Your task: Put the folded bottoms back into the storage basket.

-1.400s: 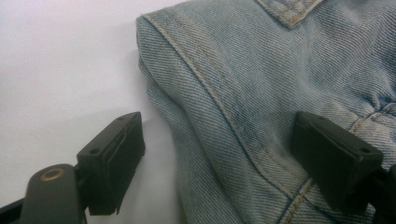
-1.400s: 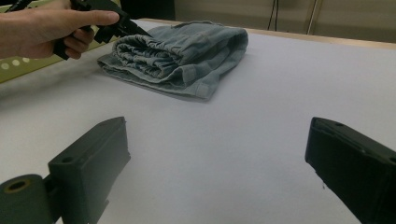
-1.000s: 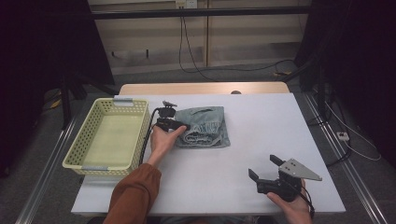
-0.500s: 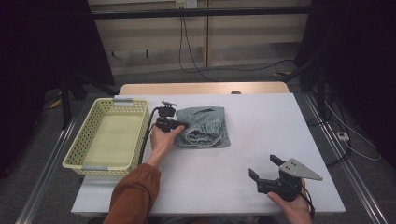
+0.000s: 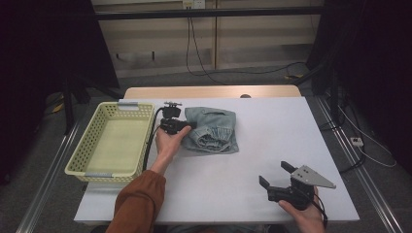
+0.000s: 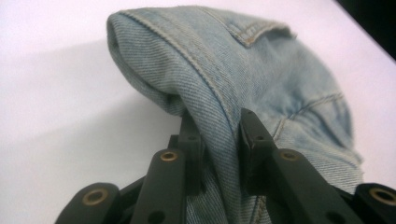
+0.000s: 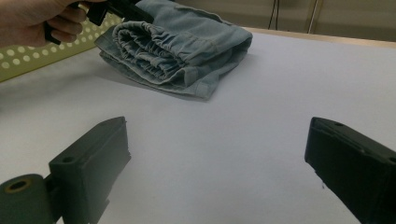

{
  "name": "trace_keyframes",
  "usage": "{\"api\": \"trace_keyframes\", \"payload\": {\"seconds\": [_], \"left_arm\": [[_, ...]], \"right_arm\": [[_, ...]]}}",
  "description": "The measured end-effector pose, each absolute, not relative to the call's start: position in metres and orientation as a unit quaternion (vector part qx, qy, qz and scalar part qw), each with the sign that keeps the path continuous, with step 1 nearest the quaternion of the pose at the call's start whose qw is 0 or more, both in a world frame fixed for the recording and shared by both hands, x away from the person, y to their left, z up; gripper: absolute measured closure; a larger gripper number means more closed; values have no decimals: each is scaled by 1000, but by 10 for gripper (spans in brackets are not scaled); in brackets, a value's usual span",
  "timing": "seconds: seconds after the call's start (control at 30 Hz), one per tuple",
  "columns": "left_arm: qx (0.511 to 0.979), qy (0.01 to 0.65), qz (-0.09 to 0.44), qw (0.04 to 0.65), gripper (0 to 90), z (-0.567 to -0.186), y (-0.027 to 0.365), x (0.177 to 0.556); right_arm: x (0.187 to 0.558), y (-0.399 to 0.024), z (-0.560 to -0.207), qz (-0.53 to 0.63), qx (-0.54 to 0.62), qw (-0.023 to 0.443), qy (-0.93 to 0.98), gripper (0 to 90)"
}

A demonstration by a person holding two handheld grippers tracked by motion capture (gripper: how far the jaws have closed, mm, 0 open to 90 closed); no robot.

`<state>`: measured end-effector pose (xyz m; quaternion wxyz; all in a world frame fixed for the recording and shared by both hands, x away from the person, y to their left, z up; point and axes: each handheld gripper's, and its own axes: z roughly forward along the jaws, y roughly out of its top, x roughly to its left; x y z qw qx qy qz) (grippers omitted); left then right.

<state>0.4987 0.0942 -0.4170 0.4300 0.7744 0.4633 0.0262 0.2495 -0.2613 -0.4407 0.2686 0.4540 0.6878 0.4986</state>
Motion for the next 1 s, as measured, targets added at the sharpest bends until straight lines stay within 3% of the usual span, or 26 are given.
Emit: {"api": "trace_keyframes", "payload": {"seconds": [1.0], "left_arm": [[774, 402, 110, 477, 751, -358, 105, 474]], "right_arm": [[250, -261, -440, 500, 454, 268, 687, 61]]}}
